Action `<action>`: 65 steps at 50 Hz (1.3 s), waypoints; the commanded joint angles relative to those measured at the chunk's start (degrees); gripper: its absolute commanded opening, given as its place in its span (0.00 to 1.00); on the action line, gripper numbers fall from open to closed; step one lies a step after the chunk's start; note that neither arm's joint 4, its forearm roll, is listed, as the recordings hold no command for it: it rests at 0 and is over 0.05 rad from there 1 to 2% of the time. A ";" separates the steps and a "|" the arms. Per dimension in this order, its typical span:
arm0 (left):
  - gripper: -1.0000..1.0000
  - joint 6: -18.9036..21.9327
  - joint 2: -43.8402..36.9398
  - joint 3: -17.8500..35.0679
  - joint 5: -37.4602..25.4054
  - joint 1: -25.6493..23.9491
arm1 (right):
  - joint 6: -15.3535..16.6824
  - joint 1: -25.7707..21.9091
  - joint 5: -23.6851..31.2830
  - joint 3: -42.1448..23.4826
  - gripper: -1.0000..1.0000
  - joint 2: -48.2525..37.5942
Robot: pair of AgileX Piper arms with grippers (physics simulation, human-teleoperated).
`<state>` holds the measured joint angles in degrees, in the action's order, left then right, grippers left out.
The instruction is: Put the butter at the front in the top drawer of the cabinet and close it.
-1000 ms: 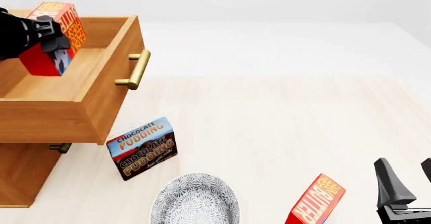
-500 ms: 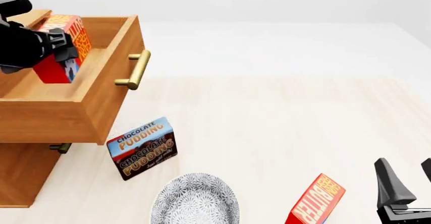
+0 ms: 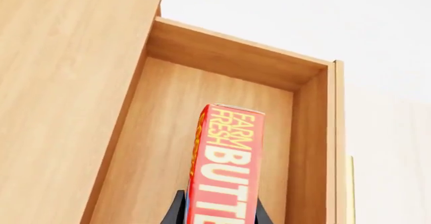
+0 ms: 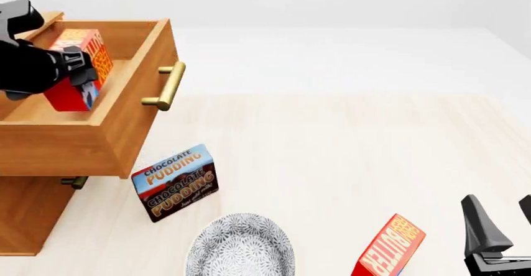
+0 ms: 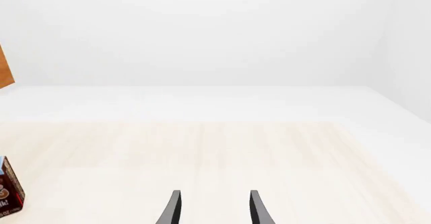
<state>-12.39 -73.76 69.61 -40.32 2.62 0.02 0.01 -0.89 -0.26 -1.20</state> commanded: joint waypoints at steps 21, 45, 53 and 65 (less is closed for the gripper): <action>0.00 0.71 -0.51 -1.75 2.12 -0.05 | -0.03 0.03 0.34 0.07 1.00 0.42; 0.00 0.40 -1.50 -3.34 3.41 -0.76 | 0.00 0.02 0.34 0.07 1.00 0.43; 0.00 0.01 -1.22 -3.57 3.48 -0.94 | -0.01 0.03 0.34 0.07 1.00 0.42; 1.00 0.59 -0.18 -1.24 1.51 -0.90 | -0.01 0.02 0.34 0.07 1.00 0.42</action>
<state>-12.67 -74.77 67.82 -38.12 1.84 0.02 0.01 -0.89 -0.26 -1.20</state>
